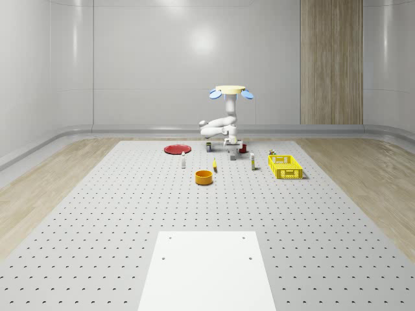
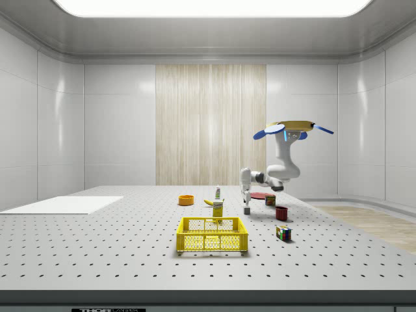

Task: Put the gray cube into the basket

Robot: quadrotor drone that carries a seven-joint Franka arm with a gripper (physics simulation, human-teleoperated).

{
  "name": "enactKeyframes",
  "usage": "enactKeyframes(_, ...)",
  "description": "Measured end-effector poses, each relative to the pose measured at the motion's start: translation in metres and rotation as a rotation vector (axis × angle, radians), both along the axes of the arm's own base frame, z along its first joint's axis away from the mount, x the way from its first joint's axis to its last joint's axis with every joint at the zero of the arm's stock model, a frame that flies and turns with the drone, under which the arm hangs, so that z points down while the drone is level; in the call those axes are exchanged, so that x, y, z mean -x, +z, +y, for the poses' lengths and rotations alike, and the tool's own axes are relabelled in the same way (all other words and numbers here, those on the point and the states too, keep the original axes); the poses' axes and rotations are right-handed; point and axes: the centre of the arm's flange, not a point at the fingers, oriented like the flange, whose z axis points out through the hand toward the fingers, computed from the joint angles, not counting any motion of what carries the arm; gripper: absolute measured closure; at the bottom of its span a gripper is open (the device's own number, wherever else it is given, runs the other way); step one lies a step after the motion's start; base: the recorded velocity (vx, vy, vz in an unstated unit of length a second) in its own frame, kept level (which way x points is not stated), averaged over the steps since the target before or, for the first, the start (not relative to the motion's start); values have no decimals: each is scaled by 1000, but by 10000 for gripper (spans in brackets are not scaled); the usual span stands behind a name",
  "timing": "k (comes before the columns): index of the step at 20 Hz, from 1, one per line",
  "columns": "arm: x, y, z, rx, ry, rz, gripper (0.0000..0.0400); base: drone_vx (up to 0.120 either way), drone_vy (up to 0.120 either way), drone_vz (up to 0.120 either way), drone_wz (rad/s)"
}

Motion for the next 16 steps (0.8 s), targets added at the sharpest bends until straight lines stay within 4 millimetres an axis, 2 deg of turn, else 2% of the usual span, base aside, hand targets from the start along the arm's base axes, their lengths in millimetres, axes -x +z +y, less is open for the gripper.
enactKeyframes(5, 0, 3, 0, 0, 0, 0, 0, 0, 0, 0, 0)
enactKeyframes(16, 0, 38, 3, 0, 0, 0, 0, 0, 0, 0, 0)
